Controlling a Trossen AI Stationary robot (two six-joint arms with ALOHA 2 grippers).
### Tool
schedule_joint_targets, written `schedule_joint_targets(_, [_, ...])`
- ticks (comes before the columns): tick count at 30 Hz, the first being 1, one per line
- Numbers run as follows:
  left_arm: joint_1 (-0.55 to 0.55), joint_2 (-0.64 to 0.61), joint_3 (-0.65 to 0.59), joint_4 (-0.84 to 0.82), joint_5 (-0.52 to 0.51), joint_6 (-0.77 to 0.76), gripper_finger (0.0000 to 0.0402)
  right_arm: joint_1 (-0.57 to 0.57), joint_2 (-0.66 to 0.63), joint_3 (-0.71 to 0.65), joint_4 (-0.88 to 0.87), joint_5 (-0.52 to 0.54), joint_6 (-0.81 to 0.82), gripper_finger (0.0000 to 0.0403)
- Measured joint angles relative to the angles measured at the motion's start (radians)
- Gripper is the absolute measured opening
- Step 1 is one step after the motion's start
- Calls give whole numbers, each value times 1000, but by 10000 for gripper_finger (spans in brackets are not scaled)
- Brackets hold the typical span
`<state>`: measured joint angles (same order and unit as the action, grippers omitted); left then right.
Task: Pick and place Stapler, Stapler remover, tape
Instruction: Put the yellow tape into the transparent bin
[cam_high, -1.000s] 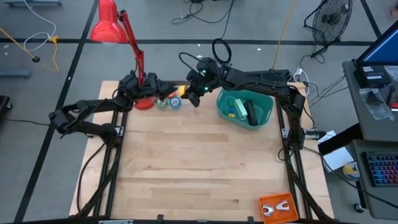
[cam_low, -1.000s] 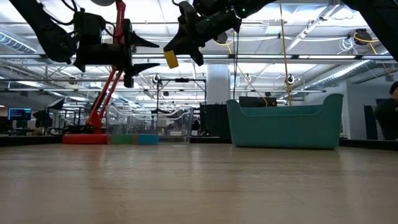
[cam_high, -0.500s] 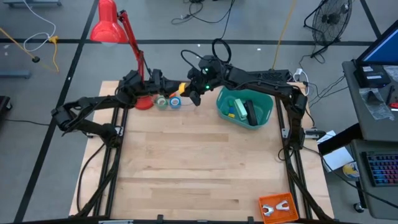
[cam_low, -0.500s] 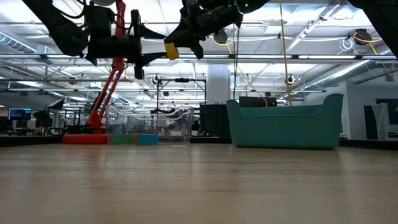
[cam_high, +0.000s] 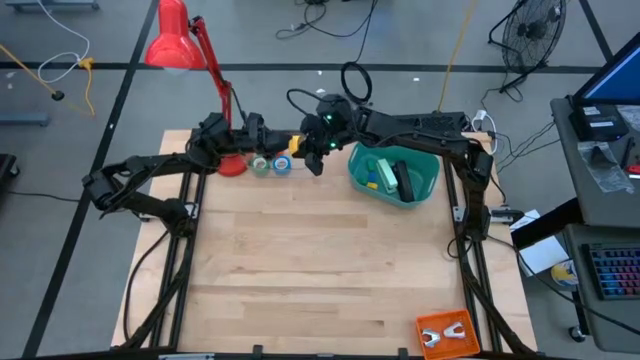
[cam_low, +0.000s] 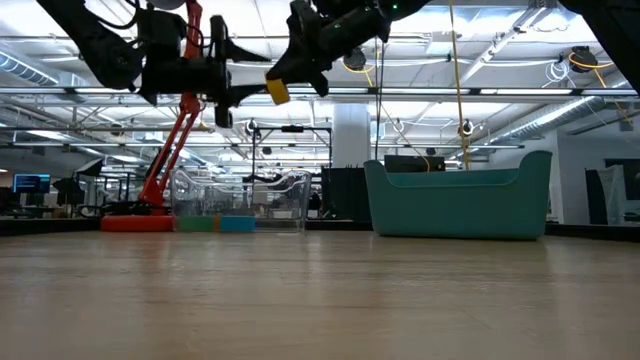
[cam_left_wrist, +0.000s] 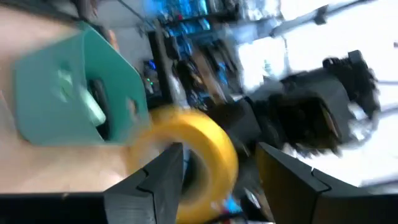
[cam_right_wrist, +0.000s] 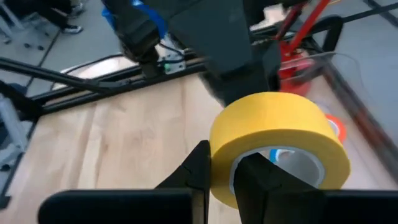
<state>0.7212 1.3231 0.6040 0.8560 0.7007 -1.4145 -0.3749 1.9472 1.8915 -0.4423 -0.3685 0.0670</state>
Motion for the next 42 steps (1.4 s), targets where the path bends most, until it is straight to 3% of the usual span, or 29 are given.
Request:
schedule_joint_targets(9, [-12, -2, 4, 0, 57, -2, 200, 7, -10, -1, -10, 69, -66, 33])
schedule_joint_targets(16, [-11, -2, 4, -10, 66, 1, 193, 14, -10, -1, -12, 52, -52, 33])
schedule_joint_targets(19, [-13, -2, 2, -23, 75, 3, 161, 24, -5, -1, -10, 58, -53, 33])
schedule_joint_targets(26, [-13, -2, 1, -40, 71, 34, 38, 22, -5, -1, -1, 53, -34, 37])
schedule_joint_targets(29, [-13, -2, 1, -37, 73, 34, 37, 22, -5, -1, 5, 33, -37, 40])
schedule_joint_targets(32, [-4, -2, 2, -38, 84, 28, 37, 21, -9, -2, 8, -27, -28, 64])
schedule_joint_targets(42, [53, 0, 1, -56, 177, 52, 35, 23, -135, -2, -29, -50, 137, 168])
